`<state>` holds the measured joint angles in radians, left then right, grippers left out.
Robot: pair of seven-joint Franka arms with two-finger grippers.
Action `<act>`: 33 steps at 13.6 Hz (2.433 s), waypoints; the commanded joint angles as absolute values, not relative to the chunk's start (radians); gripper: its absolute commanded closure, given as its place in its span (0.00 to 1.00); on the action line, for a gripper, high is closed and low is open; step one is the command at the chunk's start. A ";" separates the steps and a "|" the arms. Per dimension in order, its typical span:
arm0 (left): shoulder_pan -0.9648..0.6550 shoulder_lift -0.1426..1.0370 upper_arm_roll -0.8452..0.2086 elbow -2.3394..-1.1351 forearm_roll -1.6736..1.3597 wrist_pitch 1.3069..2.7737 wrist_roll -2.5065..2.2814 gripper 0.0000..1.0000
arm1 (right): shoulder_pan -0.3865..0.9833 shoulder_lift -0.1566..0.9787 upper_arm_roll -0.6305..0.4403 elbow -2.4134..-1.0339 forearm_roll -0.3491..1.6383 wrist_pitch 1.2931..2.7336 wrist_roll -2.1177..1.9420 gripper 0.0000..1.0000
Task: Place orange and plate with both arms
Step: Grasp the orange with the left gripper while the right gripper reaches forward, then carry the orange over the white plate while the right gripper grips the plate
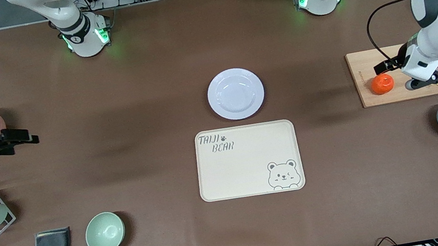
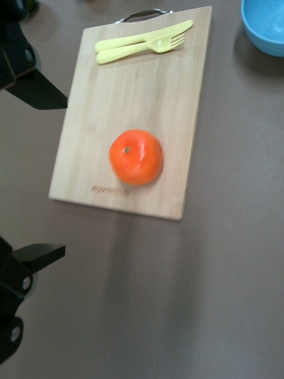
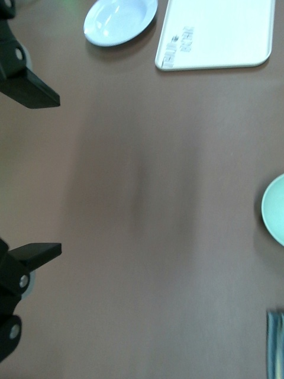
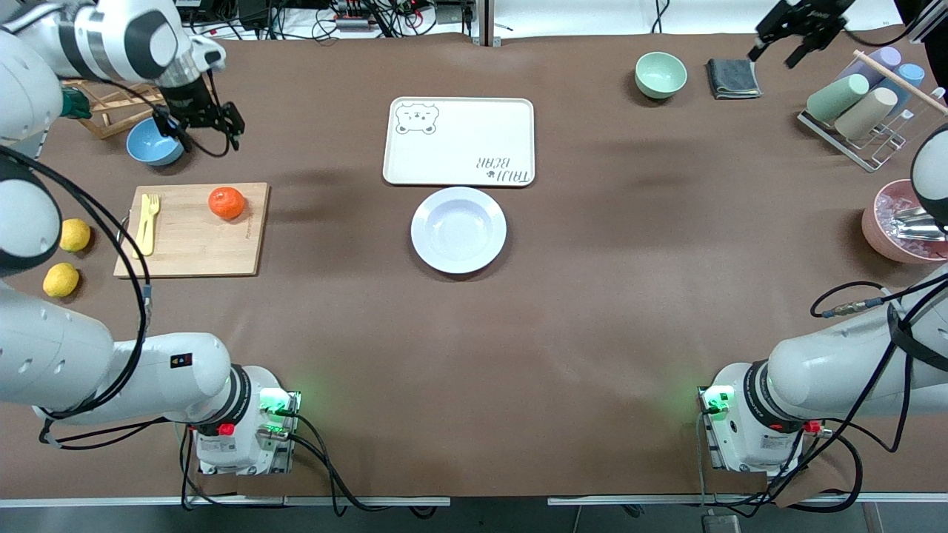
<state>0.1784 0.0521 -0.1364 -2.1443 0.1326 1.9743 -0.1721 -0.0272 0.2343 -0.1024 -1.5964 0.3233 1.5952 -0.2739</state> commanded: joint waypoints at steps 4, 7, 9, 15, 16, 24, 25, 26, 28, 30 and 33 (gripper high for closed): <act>0.250 0.150 -0.146 -2.233 0.213 2.196 -0.160 0.00 | -0.008 0.239 -0.104 -1.762 0.558 1.713 -0.187 0.00; 0.299 0.190 -0.149 -2.287 0.268 2.327 -0.155 0.00 | 0.052 0.232 -0.104 -1.866 0.678 1.822 -0.187 0.00; 0.299 0.221 -0.149 -2.287 0.268 2.342 -0.155 0.00 | 0.089 0.224 -0.104 -1.925 0.710 1.894 -0.187 0.00; 0.299 0.282 -0.149 -2.287 0.282 2.371 -0.147 0.00 | 0.217 0.222 -0.100 -2.115 1.018 2.120 -0.242 0.00; 0.299 0.291 -0.149 -2.287 0.293 2.373 -0.146 0.00 | 0.236 0.227 -0.101 -2.138 1.098 2.129 -0.299 0.00; 0.301 0.285 -0.149 -2.289 0.301 2.375 -0.132 0.85 | 0.391 0.274 -0.100 -2.261 1.428 2.210 -0.572 0.00; 0.301 0.276 -0.150 -2.289 0.301 2.372 -0.130 0.92 | 0.415 0.294 -0.100 -2.266 1.483 2.212 -0.609 0.00; 0.299 0.255 -0.152 -2.287 0.301 2.367 -0.126 0.98 | 0.438 0.319 -0.098 -2.269 1.555 2.212 -0.661 0.00; 0.298 0.204 -0.176 -2.277 0.299 2.343 -0.123 1.00 | 0.497 0.369 -0.098 -2.267 1.697 2.212 -0.757 0.06; 0.298 0.151 -0.236 -2.255 0.284 2.310 -0.135 1.00 | 0.552 0.412 -0.098 -2.266 1.831 2.212 -0.852 0.12; 0.298 0.135 -0.378 -2.189 0.243 2.190 -0.219 1.00 | 0.633 0.445 -0.100 -2.264 1.954 2.218 -0.897 0.16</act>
<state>0.2906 0.1556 -0.2939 -2.2248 0.2667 2.2735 -0.1654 0.5760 0.4299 -0.0892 -2.2703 1.8738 2.2071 -0.8655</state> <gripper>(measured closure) 0.282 0.150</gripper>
